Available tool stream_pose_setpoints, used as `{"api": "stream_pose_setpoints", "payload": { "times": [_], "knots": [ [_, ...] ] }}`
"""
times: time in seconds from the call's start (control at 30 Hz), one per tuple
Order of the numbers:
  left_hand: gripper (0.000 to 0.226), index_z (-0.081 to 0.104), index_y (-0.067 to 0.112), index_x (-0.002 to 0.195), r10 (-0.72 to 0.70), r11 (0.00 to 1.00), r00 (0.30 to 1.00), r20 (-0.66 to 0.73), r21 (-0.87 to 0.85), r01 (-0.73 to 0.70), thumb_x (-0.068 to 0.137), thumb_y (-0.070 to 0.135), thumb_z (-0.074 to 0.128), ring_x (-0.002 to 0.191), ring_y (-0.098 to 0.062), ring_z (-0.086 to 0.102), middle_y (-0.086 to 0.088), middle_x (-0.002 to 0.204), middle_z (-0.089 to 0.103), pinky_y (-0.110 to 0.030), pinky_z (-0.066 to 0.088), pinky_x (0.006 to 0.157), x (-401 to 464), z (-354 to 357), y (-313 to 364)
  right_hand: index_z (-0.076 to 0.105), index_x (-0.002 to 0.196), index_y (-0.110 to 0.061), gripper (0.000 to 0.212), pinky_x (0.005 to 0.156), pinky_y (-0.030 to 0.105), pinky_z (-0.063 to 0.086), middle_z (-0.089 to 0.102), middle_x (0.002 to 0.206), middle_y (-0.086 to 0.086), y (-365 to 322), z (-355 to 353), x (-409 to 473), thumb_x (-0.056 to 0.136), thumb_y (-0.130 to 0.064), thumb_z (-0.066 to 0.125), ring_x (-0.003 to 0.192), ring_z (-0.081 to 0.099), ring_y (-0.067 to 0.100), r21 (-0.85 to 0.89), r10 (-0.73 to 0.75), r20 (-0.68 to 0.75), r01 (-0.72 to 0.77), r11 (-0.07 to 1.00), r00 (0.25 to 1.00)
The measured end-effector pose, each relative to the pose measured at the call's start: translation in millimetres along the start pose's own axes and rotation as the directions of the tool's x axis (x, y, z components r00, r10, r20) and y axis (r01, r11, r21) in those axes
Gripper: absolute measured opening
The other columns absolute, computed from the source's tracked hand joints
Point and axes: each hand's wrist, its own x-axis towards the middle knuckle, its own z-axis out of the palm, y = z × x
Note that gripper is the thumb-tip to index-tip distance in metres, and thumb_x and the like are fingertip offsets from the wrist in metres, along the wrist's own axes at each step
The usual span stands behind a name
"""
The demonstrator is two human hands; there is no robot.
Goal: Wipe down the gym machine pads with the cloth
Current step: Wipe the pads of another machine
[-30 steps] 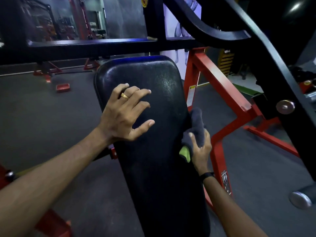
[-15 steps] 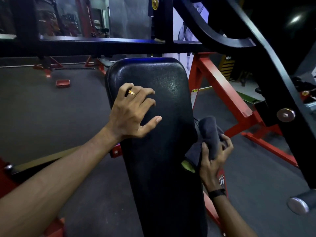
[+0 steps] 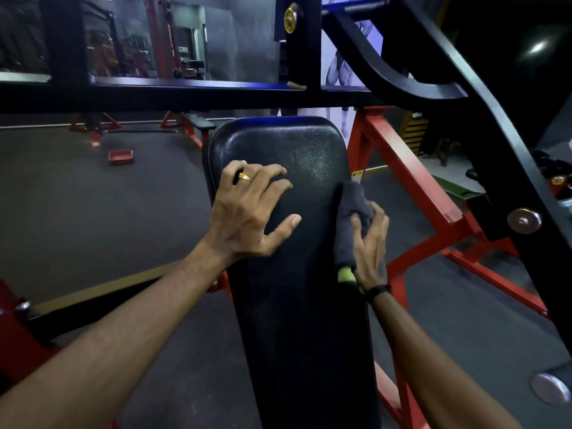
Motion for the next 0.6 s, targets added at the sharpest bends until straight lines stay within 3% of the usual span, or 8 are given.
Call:
{"api": "stream_pose_setpoints", "payload": {
  "times": [0.17,0.3,0.37,0.5,0.6],
  "knots": [
    [0.061,0.068,0.004,0.12,0.006,1.0,0.999,0.047,0.026,-0.007,0.094,0.053,0.042,0.1,-0.03,0.063,-0.012,0.124,0.066,-0.048,0.035,0.1,1.1,-2.5,0.5,0.044,0.143,-0.029,0.05,0.092,0.033,0.039,0.048,0.122,0.0,-64.8,19.5,72.9,0.097,-0.049,0.044,0.116,0.051,0.021,0.03,-0.034,0.011,0.034,0.999,0.999],
    [0.061,0.067,0.004,0.12,-0.008,1.0,0.999,0.046,0.03,0.007,0.094,0.053,0.043,0.102,-0.029,0.063,-0.012,0.125,0.065,-0.048,0.034,0.101,0.1,-2.4,-0.5,0.04,0.149,-0.033,0.048,0.09,0.022,0.032,0.052,0.134,-0.001,-44.6,18.4,52.4,0.103,-0.046,0.045,0.112,0.047,0.002,0.039,-0.007,0.024,0.006,0.999,1.0],
    [0.061,0.066,0.004,0.122,-0.001,1.0,0.999,0.048,0.024,0.0,0.094,0.053,0.042,0.102,-0.029,0.063,-0.012,0.126,0.065,-0.047,0.034,0.101,0.4,-3.3,-0.6,0.04,0.152,-0.029,0.05,0.089,0.016,0.03,0.052,0.137,0.001,-23.3,12.5,29.1,0.105,-0.042,0.048,0.116,0.047,0.005,0.057,0.032,0.018,-0.033,0.998,0.999],
    [0.063,0.062,0.003,0.129,0.007,1.0,0.999,0.05,0.015,-0.007,0.096,0.052,0.041,0.105,-0.03,0.062,-0.013,0.129,0.063,-0.047,0.033,0.101,2.1,-5.8,-0.6,0.05,0.144,-0.018,0.047,0.088,0.023,0.039,0.059,0.117,-0.001,13.5,3.5,-8.6,0.102,-0.037,0.053,0.102,0.055,0.006,0.107,0.069,-0.009,-0.067,0.992,0.998],
    [0.064,0.061,0.002,0.131,-0.004,1.0,0.999,0.045,0.01,0.003,0.097,0.052,0.04,0.106,-0.031,0.062,-0.013,0.13,0.063,-0.047,0.033,0.101,1.4,-5.4,-0.4,0.056,0.13,-0.008,0.052,0.086,0.033,0.042,0.054,0.101,-0.008,39.3,-6.8,-39.3,0.096,-0.047,0.054,0.094,0.05,0.01,0.186,0.116,-0.024,-0.109,0.976,0.993]
  ]
}}
